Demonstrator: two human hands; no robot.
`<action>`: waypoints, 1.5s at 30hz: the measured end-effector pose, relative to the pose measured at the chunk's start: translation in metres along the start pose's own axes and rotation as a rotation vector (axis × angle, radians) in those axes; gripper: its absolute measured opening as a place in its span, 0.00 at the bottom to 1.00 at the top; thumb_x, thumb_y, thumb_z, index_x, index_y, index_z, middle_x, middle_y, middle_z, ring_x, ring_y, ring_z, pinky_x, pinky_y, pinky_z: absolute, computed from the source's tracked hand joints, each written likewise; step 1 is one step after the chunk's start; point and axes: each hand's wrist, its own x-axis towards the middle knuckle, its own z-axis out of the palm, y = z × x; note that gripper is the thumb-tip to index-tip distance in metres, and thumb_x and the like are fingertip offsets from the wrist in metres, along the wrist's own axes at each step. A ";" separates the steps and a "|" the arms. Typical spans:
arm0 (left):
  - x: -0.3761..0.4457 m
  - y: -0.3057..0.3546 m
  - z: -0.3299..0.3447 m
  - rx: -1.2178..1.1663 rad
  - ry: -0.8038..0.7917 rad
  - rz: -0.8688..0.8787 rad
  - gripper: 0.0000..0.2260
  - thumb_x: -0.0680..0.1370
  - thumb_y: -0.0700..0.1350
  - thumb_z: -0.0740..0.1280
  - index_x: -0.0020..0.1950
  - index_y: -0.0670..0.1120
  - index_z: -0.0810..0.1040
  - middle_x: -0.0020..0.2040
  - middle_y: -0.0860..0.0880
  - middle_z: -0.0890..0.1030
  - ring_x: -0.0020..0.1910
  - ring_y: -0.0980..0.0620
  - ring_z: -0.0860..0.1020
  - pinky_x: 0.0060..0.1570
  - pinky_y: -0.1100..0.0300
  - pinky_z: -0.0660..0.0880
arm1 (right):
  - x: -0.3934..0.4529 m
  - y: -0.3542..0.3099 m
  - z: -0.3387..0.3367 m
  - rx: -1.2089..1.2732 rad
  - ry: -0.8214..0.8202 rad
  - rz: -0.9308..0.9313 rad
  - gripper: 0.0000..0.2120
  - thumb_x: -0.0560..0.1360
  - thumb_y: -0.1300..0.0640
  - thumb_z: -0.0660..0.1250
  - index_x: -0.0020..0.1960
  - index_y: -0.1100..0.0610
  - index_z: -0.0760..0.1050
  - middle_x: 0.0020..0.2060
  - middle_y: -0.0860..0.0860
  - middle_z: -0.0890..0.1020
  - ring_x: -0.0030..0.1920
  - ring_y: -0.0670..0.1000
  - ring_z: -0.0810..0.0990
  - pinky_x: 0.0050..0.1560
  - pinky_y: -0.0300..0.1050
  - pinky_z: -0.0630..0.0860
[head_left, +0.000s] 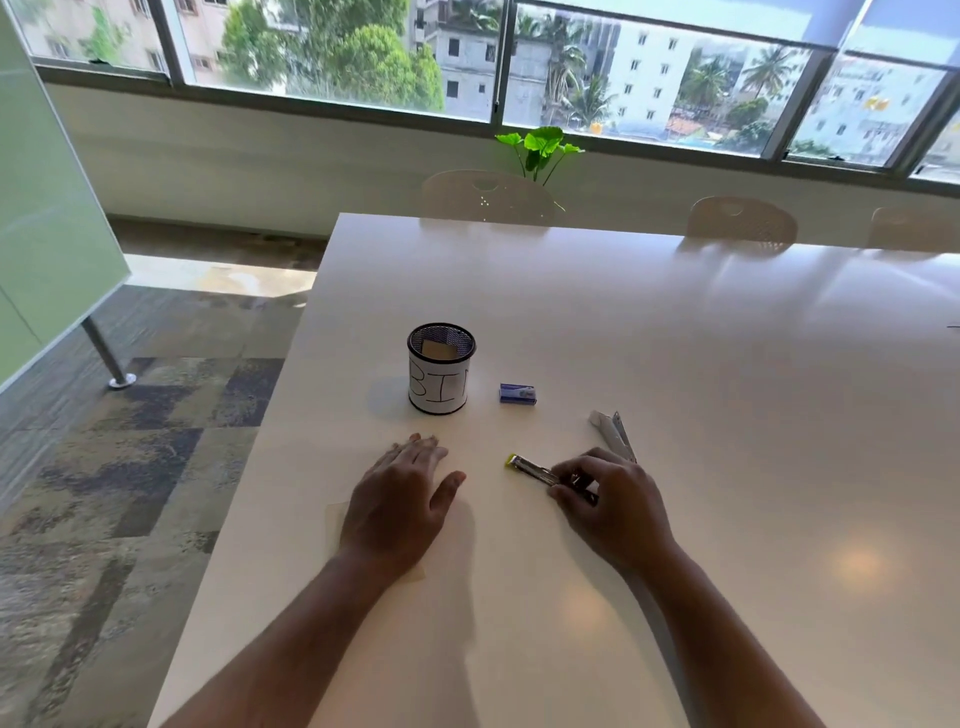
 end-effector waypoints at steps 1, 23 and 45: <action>-0.002 0.003 -0.003 0.007 0.037 0.059 0.16 0.82 0.54 0.67 0.66 0.47 0.81 0.68 0.49 0.81 0.71 0.49 0.77 0.73 0.54 0.70 | -0.002 -0.001 -0.002 0.014 -0.019 -0.020 0.07 0.72 0.48 0.79 0.49 0.45 0.86 0.46 0.39 0.84 0.41 0.42 0.81 0.47 0.45 0.79; -0.032 0.028 -0.005 -0.309 -0.091 0.240 0.09 0.73 0.47 0.78 0.53 0.52 0.86 0.50 0.57 0.82 0.52 0.56 0.74 0.54 0.61 0.75 | -0.043 -0.016 0.003 0.253 -0.033 -0.230 0.24 0.69 0.57 0.81 0.63 0.46 0.79 0.43 0.39 0.85 0.44 0.45 0.83 0.46 0.51 0.81; 0.018 0.025 -0.003 -0.349 -0.101 0.112 0.12 0.82 0.42 0.68 0.64 0.44 0.82 0.61 0.48 0.82 0.60 0.52 0.79 0.63 0.61 0.73 | 0.054 -0.013 0.001 0.066 -0.064 -0.050 0.16 0.78 0.52 0.73 0.65 0.52 0.81 0.64 0.50 0.79 0.62 0.53 0.80 0.64 0.55 0.77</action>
